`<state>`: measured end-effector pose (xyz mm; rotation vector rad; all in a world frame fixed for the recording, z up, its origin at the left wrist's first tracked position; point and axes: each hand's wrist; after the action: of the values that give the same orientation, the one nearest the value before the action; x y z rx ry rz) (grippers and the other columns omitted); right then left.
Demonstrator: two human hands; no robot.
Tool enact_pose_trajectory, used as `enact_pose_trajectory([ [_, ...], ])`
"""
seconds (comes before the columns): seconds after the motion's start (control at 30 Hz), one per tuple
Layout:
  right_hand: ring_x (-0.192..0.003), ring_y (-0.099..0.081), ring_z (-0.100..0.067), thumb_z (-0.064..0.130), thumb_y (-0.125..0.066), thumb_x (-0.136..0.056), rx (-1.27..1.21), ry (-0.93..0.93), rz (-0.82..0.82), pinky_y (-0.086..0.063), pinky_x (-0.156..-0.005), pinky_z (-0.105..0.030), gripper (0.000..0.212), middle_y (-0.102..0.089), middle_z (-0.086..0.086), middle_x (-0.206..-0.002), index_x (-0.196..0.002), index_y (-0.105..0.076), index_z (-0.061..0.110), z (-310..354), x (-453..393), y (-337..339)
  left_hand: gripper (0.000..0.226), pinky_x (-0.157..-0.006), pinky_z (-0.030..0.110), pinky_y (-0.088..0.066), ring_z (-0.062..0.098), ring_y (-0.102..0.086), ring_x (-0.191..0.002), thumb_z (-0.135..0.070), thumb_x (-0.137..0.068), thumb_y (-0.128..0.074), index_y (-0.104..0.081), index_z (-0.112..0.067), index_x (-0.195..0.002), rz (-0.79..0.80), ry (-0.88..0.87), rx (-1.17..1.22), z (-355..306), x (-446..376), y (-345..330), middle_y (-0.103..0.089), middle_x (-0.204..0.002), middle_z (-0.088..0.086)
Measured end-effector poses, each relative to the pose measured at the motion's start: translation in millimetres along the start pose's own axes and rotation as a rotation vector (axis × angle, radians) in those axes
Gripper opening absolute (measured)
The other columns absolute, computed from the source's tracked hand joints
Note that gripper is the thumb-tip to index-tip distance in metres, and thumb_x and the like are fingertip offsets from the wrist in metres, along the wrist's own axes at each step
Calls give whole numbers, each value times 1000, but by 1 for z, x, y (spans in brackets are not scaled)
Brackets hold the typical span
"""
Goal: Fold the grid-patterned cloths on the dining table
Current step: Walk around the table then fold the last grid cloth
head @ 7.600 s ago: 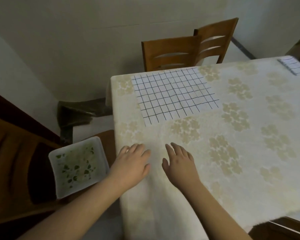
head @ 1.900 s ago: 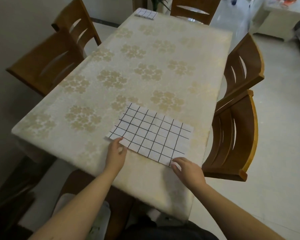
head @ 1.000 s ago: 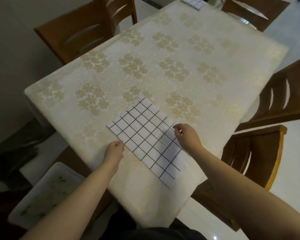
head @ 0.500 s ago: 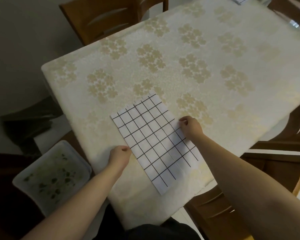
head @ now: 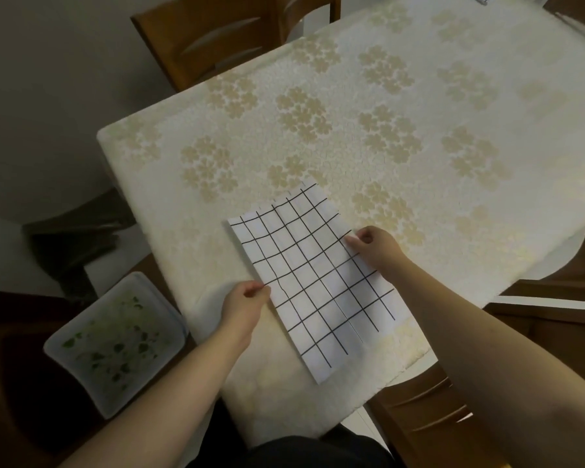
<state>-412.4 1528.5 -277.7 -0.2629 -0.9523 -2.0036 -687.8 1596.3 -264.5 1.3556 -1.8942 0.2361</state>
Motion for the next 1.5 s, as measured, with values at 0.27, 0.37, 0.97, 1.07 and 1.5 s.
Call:
enact_pose_trajectory([
  [0.27, -60, -52, -9, 32, -63, -91, -301, 10, -5, -42, -54, -23, 39, -63, 0, -84, -128, -53, 27, -5, 22, 4, 42, -88, 29, -41, 14, -56, -103, -15, -89, -68, -47, -20, -126, 89, -10, 46, 1, 4, 0, -61, -108, 0],
  [0.37, -55, -49, -8, 28, -62, -93, -350, 46, -59, -42, -52, -21, 35, -63, 3, -77, -127, -56, 27, -10, 33, 8, 45, -90, 31, -43, 19, -59, -106, -16, -89, -68, -46, -26, -127, 79, -27, 67, 2, 5, 5, -64, -109, 1],
  [0.97, -76, -57, 1, 26, -76, -82, -107, 276, -278, -37, -66, -5, 17, -62, 21, -80, -98, -73, 25, 8, 127, -13, 33, -72, 3, -41, 2, -59, -89, -24, -80, -78, -68, -28, -111, 188, -649, -409, -37, 6, 85, -64, -93, -7],
  [1.07, -86, -60, -2, 28, -75, -82, -77, 290, -374, -39, -71, -7, 17, -67, 17, -89, -97, -73, 23, 17, 146, -23, 30, -69, 1, -38, 4, -57, -83, -24, -80, -78, -70, -26, -109, 153, -756, -496, -37, 10, 96, -61, -90, -5],
  [1.5, -111, -45, -9, 27, -77, -79, 111, 303, -558, -33, -94, -31, 9, -59, 7, -115, -81, -69, 25, 39, 218, -42, 16, -88, 28, -45, 11, -54, -101, -35, -93, -60, -68, -24, -101, 258, -1051, -667, -62, 8, 138, -53, -105, -9],
])
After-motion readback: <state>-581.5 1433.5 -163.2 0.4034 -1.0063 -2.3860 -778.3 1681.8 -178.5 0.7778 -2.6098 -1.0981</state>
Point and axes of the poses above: each hand's wrist, its own x-axis away from the middle knuckle, its own y-axis out of the back of the hand, z = x × y
